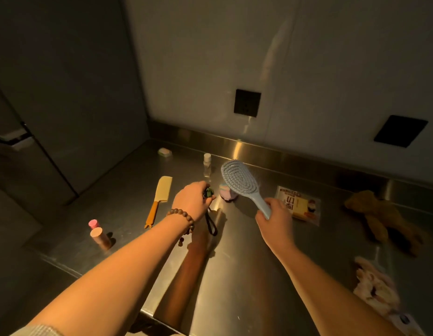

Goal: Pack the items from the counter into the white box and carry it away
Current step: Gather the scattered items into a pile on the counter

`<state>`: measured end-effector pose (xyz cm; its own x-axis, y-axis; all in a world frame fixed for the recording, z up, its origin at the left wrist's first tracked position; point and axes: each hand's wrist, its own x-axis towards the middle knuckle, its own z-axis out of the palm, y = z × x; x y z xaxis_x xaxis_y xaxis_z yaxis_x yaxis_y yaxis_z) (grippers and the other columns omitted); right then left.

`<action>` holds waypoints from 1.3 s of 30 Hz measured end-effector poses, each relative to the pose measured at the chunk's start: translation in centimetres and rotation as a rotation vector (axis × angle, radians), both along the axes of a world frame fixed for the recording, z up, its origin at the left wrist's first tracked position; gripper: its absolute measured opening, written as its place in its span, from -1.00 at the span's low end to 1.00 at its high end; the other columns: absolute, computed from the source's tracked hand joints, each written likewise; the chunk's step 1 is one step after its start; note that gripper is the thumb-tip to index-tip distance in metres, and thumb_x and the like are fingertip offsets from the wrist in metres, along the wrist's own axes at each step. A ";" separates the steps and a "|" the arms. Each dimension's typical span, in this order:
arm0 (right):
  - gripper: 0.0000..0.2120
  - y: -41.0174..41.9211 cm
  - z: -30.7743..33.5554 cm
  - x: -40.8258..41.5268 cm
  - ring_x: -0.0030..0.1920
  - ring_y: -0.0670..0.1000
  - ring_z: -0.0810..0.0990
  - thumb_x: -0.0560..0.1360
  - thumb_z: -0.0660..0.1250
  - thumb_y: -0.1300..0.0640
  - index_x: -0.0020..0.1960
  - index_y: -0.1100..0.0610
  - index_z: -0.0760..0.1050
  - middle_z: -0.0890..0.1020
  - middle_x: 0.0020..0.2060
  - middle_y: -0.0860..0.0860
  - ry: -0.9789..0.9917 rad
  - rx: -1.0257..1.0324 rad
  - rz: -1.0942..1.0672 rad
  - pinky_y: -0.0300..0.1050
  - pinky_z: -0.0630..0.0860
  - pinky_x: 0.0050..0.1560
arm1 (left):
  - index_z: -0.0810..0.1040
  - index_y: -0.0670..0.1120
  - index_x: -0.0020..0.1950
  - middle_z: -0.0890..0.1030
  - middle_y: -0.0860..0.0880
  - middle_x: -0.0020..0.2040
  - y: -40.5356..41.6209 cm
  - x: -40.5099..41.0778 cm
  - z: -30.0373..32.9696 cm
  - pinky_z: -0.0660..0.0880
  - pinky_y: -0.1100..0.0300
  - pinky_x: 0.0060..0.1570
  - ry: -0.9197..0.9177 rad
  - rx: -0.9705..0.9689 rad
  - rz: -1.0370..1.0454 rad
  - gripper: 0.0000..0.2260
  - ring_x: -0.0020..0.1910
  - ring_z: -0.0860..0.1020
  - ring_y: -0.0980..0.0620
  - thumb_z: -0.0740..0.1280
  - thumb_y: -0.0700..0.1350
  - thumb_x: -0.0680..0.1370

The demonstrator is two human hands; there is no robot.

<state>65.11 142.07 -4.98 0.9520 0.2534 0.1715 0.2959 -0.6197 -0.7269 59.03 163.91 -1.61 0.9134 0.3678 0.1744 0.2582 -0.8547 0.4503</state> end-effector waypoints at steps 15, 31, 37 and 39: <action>-0.77 19.5 0.9 4.2 0.02 0.10 0.58 0.53 0.31 0.18 0.17 0.19 0.51 0.54 0.05 0.12 0.014 -0.104 0.092 0.13 0.57 0.06 | 0.53 -0.07 0.17 0.60 -0.10 0.08 17.0 2.4 3.7 0.47 0.07 -0.03 -0.104 0.012 0.157 -0.73 0.05 0.56 -0.10 0.34 -0.01 0.51; -0.72 32.3 -4.6 10.9 0.18 0.11 0.50 0.58 0.22 0.16 0.26 0.20 0.45 0.52 0.17 0.16 0.114 -0.390 -0.020 -0.10 0.43 0.13 | 0.51 -0.06 0.25 0.57 -0.09 0.14 30.6 11.2 0.6 0.44 0.17 0.03 -0.016 -0.160 0.023 -0.72 0.10 0.53 -0.03 0.31 -0.07 0.55; -0.53 32.9 -4.6 11.1 0.32 0.11 0.32 0.53 0.27 -0.09 0.35 0.11 0.36 0.41 0.28 0.12 0.041 -0.458 0.027 0.02 0.31 0.30 | 0.53 -0.04 0.23 0.59 -0.03 0.07 31.0 12.1 1.0 0.42 0.25 -0.03 -0.087 -0.255 -0.027 -0.72 -0.02 0.51 0.11 0.34 -0.07 0.53; -0.42 34.8 -3.3 10.6 0.33 0.08 0.31 0.47 0.33 -0.18 0.38 0.07 0.32 0.38 0.31 0.08 -0.020 -0.264 0.178 0.01 0.33 0.30 | 0.55 -0.05 0.22 0.60 -0.01 0.03 30.7 12.1 1.5 0.41 0.28 -0.04 -0.111 -0.258 -0.069 -0.73 -0.03 0.51 0.12 0.36 -0.08 0.52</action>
